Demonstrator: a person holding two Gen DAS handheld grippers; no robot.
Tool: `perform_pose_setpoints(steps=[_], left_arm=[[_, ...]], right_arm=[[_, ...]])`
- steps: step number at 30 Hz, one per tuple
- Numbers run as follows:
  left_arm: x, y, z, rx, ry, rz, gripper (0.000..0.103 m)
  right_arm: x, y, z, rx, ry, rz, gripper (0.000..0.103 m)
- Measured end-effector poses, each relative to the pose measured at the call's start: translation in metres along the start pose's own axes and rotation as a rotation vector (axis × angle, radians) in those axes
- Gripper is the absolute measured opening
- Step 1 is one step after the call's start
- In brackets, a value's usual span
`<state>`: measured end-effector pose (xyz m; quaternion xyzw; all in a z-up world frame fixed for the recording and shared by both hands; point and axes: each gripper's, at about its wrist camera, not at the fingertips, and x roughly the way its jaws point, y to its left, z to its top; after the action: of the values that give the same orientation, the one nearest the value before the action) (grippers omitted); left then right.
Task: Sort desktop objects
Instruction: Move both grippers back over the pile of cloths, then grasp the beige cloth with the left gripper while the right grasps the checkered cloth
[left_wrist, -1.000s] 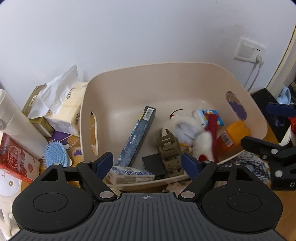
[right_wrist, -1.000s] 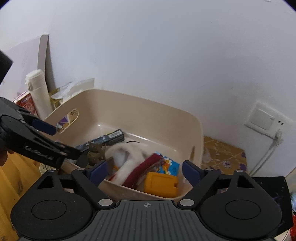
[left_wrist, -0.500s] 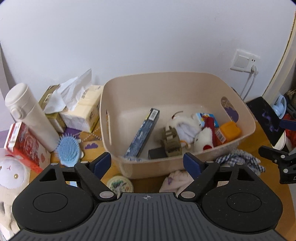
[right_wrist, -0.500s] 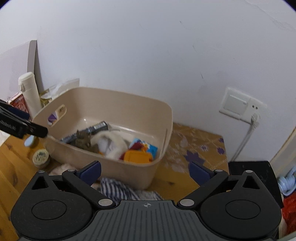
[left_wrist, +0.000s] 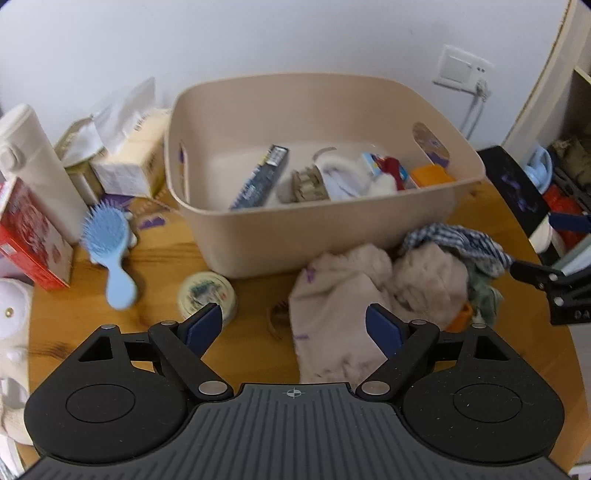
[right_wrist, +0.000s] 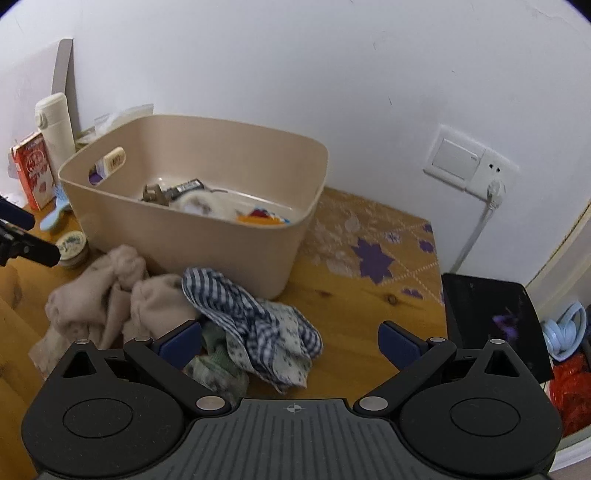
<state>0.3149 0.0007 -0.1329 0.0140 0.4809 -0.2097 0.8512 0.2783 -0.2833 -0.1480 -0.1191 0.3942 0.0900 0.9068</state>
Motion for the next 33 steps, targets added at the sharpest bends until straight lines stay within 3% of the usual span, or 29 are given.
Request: perform_pose_setpoints(steps=[13, 23, 24, 27, 33], left_arm=[[0.024, -0.031, -0.016, 0.057, 0.009, -0.012, 0.086], [0.048, -0.043, -0.015, 0.077, -0.009, 0.044, 0.085], [0.05, -0.044, -0.014, 0.081, -0.003, 0.046, 0.084], [0.057, -0.045, -0.012, 0.081, 0.027, 0.022, 0.064], [0.06, -0.045, -0.01, 0.078, 0.039, 0.015, 0.05]], right_arm=[[0.029, -0.008, -0.009, -0.008, 0.046, 0.002, 0.103], [0.056, -0.017, -0.009, 0.013, 0.053, 0.034, 0.103], [0.058, -0.018, -0.008, 0.017, 0.052, 0.039, 0.103], [0.064, -0.019, -0.009, 0.025, 0.043, 0.056, 0.102], [0.069, -0.02, -0.007, 0.028, 0.042, 0.102, 0.074]])
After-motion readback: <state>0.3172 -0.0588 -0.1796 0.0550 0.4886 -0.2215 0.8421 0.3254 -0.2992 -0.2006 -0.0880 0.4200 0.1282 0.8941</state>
